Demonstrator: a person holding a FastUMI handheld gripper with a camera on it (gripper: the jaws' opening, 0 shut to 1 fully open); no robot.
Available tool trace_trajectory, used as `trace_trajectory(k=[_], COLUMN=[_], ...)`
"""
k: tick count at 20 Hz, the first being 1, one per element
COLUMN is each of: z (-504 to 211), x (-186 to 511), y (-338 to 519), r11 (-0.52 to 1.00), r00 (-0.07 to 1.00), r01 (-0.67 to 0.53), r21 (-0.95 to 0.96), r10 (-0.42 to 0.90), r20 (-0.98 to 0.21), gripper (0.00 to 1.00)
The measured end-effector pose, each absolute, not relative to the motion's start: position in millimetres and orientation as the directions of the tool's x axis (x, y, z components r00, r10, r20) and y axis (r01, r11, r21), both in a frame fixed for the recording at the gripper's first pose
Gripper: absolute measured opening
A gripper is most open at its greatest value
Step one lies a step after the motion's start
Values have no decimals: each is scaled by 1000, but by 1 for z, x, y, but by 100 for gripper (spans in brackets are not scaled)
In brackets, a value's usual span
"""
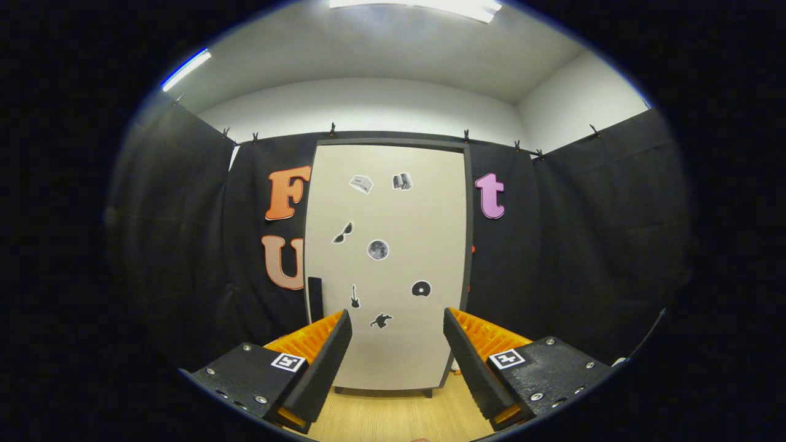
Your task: Open the shoe cabinet door, grab the shoes and put them into the shoe cabinet, then close the shoe cabinet door.
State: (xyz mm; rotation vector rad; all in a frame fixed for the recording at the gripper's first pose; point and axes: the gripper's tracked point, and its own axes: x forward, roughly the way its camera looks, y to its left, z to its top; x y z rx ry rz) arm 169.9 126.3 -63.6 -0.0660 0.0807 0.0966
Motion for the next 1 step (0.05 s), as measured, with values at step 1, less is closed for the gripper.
trace_trajectory(k=[1], z=[-62], x=[164], y=[115], r11=[995], r00=[993], r01=[-84], r21=[-55], r10=[79], r20=[-83], gripper=[93])
